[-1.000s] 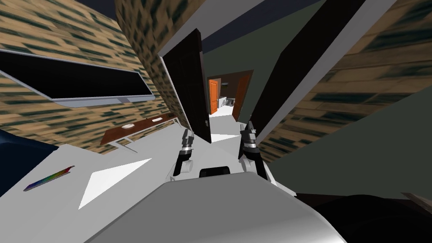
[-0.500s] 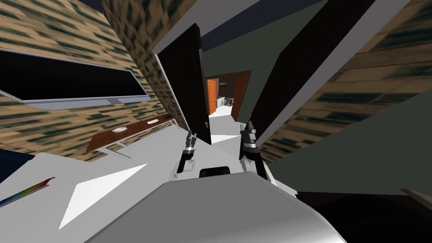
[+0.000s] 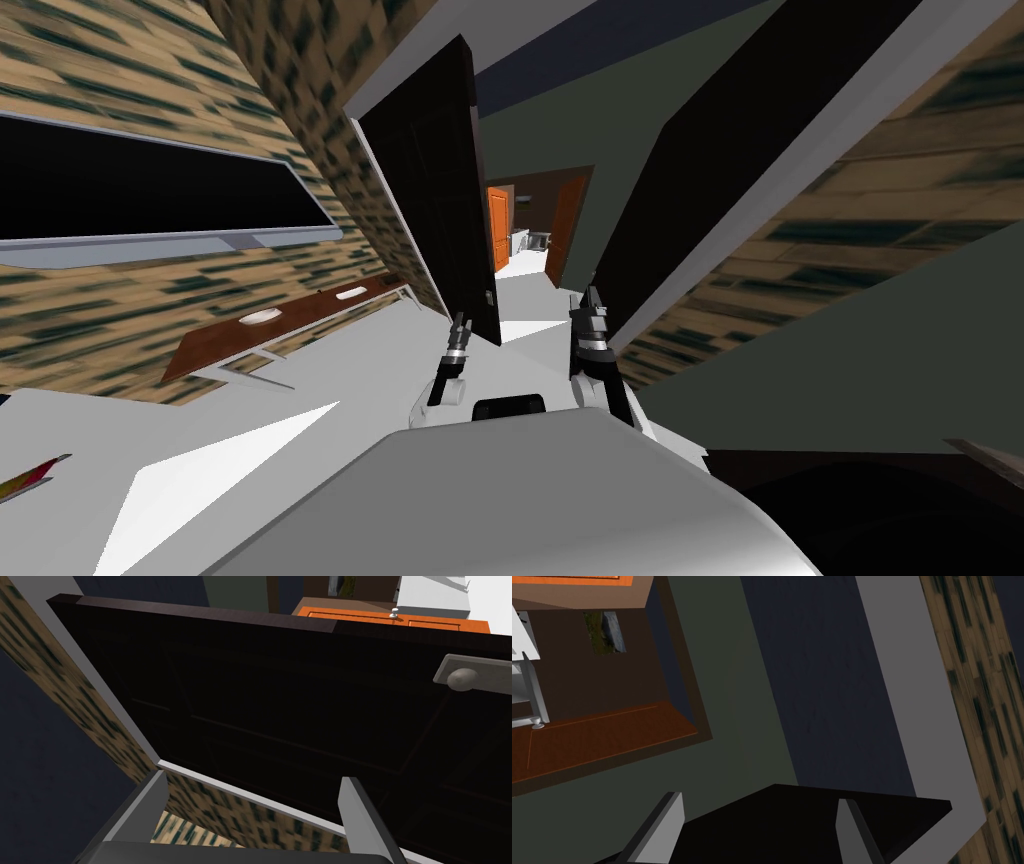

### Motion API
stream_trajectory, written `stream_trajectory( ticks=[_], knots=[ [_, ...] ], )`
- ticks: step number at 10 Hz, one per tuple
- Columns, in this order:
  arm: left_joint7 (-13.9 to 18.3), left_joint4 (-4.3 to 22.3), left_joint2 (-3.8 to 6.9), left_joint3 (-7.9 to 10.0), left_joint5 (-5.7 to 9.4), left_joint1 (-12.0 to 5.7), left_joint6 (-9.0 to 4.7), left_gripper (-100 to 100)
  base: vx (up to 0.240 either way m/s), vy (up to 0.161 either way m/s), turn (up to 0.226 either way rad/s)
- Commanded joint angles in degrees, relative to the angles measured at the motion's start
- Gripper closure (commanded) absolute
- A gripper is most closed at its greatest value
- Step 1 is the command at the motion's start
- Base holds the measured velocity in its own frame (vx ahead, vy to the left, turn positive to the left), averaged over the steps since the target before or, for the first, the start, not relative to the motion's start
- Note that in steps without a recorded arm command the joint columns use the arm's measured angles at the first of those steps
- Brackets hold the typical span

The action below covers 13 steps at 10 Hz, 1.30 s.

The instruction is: Push the door open

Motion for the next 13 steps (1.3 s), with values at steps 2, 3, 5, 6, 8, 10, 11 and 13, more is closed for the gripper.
stream_trajectory(
  ticks=[2,3,5,6,8,10,11,13],
  knots=[
    [0.12,3.4,0.17,-0.26,-0.19,-1.3,-0.73,-100,0.047,0.049,-0.04],
    [0.12,4.89,0.17,-0.48,-0.34,-2.01,-1.03,-100,0.052,0.063,-0.07],
    [0.11,6.92,0.18,-0.7,-0.5,-2.71,-1.33,-100,0.052,0.048,-0.038],
    [0.11,8.62,0.14,-0.91,-0.64,-3.39,-1.62,-100,0.069,0.07,-0.088],
    [0.09,12.03,0.06,-1.34,-0.94,-4.76,-2.2,-100,0.083,0.09,-0.078],
    [0.08,15.45,-0.02,-1.76,-1.24,-6.13,-2.78,-100,0.072,0.087,-0.076],
    [0.08,16.96,-0.11,-1.96,-1.38,-6.77,-3.06,-100,0.083,0.083,-0.082],
    [0.07,20.26,-0.28,-2.36,-1.66,-8.05,-3.6,-100,0.082,0.076,-0.067]
  ],
)
